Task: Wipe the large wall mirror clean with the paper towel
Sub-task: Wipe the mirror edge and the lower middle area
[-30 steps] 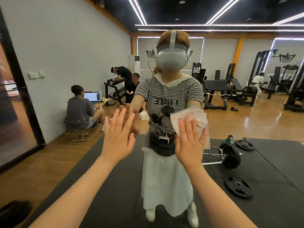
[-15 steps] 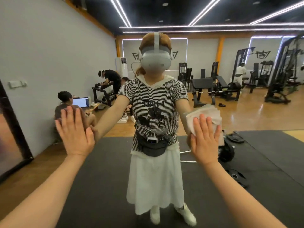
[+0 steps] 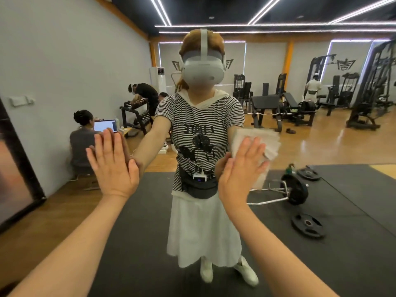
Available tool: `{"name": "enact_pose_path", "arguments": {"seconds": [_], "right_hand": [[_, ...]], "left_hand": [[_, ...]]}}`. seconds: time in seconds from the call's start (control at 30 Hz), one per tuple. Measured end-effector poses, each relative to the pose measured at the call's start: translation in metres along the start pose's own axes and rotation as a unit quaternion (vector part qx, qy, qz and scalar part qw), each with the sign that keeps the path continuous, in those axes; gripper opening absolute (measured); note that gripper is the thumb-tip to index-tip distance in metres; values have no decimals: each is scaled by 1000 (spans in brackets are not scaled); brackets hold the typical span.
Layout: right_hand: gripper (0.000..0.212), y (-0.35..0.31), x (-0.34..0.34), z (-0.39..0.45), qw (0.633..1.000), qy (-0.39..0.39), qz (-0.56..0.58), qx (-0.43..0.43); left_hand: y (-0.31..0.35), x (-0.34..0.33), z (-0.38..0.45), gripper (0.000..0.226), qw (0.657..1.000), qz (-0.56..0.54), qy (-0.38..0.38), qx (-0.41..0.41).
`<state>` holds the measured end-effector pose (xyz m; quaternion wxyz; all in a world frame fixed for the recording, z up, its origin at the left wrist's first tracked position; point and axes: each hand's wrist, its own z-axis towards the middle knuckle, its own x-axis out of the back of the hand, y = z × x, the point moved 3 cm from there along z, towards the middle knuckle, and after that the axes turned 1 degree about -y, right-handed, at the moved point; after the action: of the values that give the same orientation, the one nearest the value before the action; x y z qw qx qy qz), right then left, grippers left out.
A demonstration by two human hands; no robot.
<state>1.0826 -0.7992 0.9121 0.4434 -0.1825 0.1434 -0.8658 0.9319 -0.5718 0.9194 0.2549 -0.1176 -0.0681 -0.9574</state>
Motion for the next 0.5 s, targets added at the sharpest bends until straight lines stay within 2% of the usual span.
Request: {"name": "enact_pose_path", "arguments": {"seconds": [0.07,0.17,0.23,0.33,0.5], "right_hand": [[61,-10,-5,-12,995,-35,-14,93],[63,14,0,-9,975,-63,-64,203],[59,37,6,0,965,-75,-92,234],[47,72,20,11,981,-57,-80,168],[50,88,27,9,995,-15,-57,81]], "left_hand": [[-1,-1,0,66,1000,6,1,-1],[0,0,1,66,1000,17,3,-5],[-1,1,1,66,1000,22,6,-4],[-1,1,1,66,1000,25,8,-1],[1,2,1,65,999,27,16,-6]]}}
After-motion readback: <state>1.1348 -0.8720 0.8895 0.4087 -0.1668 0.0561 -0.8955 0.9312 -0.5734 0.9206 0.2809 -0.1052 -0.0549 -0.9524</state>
